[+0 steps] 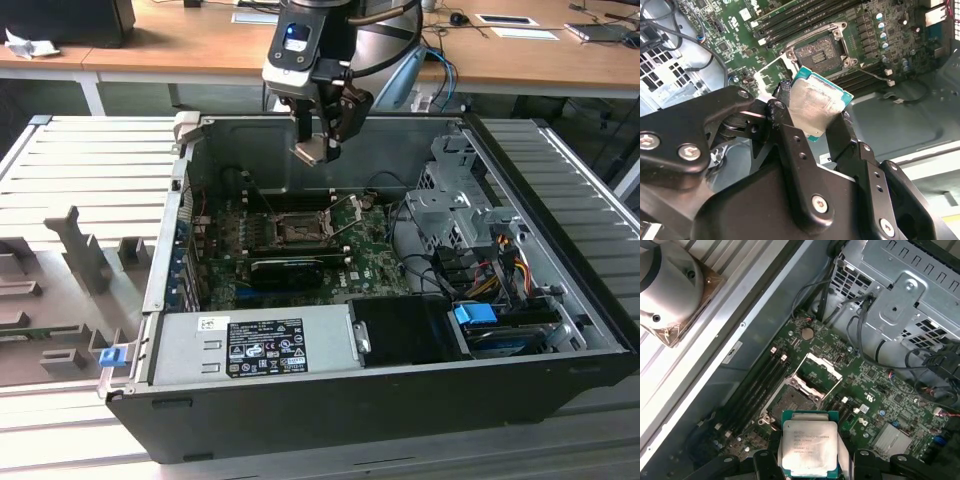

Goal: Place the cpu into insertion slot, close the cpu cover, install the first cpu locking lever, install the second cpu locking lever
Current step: 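Place the cpu into insertion slot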

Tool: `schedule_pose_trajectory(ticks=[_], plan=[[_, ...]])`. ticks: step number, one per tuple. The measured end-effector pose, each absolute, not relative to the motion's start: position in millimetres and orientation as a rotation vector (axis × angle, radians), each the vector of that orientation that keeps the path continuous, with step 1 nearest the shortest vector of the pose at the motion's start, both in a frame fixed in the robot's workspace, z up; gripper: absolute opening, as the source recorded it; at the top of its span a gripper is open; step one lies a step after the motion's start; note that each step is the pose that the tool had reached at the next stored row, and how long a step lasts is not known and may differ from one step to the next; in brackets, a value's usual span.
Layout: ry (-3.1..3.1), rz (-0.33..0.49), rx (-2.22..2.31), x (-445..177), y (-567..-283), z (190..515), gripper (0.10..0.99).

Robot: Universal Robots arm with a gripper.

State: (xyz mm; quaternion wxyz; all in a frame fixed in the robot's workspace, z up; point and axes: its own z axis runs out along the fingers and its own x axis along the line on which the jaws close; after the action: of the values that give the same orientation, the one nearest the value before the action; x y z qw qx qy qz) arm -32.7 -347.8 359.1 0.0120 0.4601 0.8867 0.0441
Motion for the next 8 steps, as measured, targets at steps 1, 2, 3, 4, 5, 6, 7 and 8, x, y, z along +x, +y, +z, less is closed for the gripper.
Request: schedule_pose_trajectory(ticks=[1,2,3,4,5,6,7,8], plan=[[2.76,0.137,1.442,-32.7,-347.8,359.0,0.529],[2.757,0.137,1.449,-32.7,-347.8,358.9,0.529],[2.749,0.137,1.463,-32.7,-347.8,358.7,0.529],[2.744,0.137,1.471,-32.7,-347.8,358.6,0.529],[2.74,0.137,1.478,-32.7,-347.8,358.5,0.529],[2.736,0.137,1.485,-32.7,-347.8,358.4,0.529],[2.731,0.137,1.493,-32.7,-347.8,358.3,0.529],[2.724,0.136,1.505,-32.7,-347.8,358.1,0.529]])
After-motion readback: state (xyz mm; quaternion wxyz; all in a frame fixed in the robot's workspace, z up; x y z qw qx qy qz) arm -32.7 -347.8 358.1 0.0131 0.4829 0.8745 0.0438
